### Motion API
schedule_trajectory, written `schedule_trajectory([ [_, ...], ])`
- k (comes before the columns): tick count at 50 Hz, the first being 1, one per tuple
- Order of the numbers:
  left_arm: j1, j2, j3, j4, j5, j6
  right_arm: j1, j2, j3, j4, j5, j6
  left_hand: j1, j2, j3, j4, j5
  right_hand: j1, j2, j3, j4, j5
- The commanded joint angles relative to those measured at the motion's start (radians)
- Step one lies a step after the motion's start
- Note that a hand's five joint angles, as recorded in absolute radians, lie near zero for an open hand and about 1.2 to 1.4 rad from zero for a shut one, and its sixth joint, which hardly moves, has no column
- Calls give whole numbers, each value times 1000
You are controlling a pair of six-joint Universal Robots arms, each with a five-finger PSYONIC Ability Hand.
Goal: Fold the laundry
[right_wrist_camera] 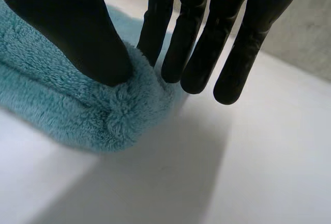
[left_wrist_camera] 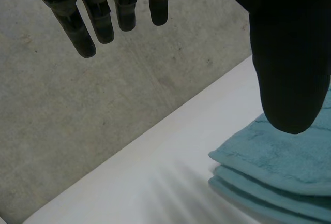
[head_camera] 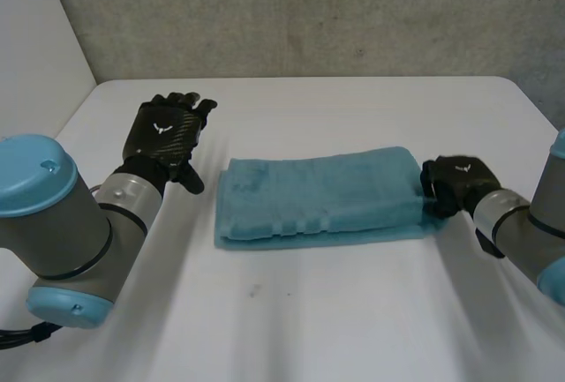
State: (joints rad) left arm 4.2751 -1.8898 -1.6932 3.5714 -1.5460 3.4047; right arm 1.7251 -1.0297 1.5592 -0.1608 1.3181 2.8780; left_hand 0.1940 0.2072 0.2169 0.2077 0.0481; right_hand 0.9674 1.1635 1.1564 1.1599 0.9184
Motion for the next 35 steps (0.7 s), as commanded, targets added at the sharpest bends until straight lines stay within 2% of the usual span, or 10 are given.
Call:
schedule_trajectory([
  [1,12,44,-32,-12,-2,-2,131,0,-203,-14,29,-28,-13,-26,-36,-26,-41,429,233,240,236,303],
  [7,26,81,-49,-25,-2,-2,373,69,-399,44,59,-28,-16,-29,-39,-29,-44,429,233,240,236,303],
  [16,88,116,-72,-29,-3,-12,712,324,-606,109,-11,-28,-19,-32,-42,-32,-47,429,233,240,236,303],
  [20,109,116,-74,-31,-3,-12,732,381,-627,127,7,-29,-16,-29,-39,-29,-44,429,233,240,236,303],
  [23,117,116,-80,-31,-3,-12,731,369,-628,126,24,-32,-16,-29,-39,-29,-44,429,233,240,236,303],
  [25,123,116,-88,-31,0,-13,720,346,-648,132,58,-25,-16,-29,-39,-29,-44,-274,-470,-463,-467,-400],
  [26,123,116,-88,-29,0,-13,711,335,-648,132,76,-23,-16,-29,-39,-29,-44,-530,-727,-719,-723,-656],
  [27,121,116,-88,-29,1,-13,699,324,-648,133,95,-20,-16,-29,-39,-29,-44,-635,-831,-824,-827,-760],
  [32,106,106,-68,-28,4,-18,595,196,-587,133,200,75,-16,-29,-39,-29,-44,-793,-989,-982,-985,-918],
  [35,81,81,-28,-28,4,-47,529,152,-550,133,188,147,-16,-29,-39,-29,-44,-793,-989,-982,-985,-918],
])
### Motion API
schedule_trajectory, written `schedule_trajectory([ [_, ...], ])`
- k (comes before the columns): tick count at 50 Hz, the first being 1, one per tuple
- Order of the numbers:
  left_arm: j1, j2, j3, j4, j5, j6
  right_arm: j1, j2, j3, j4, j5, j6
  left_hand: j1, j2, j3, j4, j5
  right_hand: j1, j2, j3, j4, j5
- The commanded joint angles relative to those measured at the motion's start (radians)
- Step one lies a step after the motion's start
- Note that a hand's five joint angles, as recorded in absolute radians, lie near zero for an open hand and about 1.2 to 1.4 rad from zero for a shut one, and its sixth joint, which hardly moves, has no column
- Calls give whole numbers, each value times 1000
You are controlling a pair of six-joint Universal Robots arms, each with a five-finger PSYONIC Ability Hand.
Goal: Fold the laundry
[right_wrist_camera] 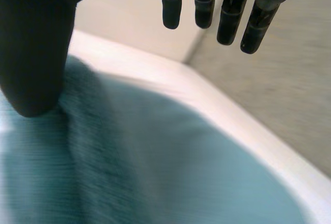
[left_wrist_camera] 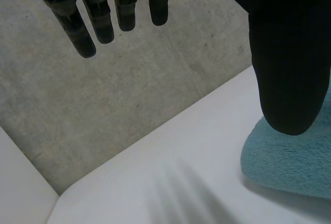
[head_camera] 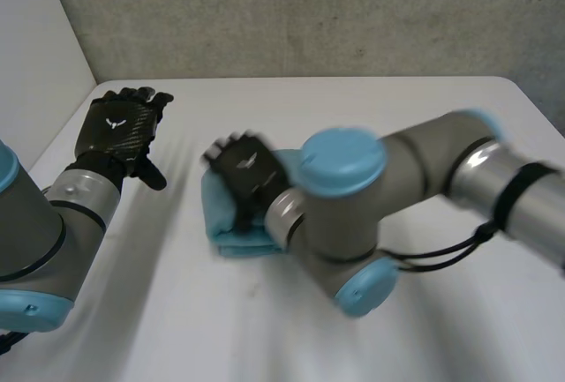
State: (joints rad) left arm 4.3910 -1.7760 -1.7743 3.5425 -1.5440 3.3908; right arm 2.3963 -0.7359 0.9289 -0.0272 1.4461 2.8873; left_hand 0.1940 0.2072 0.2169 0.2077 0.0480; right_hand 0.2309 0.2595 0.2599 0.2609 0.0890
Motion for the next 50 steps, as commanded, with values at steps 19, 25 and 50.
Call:
schedule_trajectory([
  [19,-177,-407,409,-436,-10,-220,-273,87,-39,236,-42,207,-4,-17,-27,-18,-33,-56,-85,-85,-86,-89],
  [25,-174,-392,400,-465,-7,-217,-287,81,-71,248,-41,207,-7,-20,-30,-21,-35,-56,-85,-85,-86,-89],
  [50,-13,171,533,-737,13,-212,-480,-634,186,248,151,193,-16,-29,-39,-29,-44,-56,-85,-85,-86,-89],
])
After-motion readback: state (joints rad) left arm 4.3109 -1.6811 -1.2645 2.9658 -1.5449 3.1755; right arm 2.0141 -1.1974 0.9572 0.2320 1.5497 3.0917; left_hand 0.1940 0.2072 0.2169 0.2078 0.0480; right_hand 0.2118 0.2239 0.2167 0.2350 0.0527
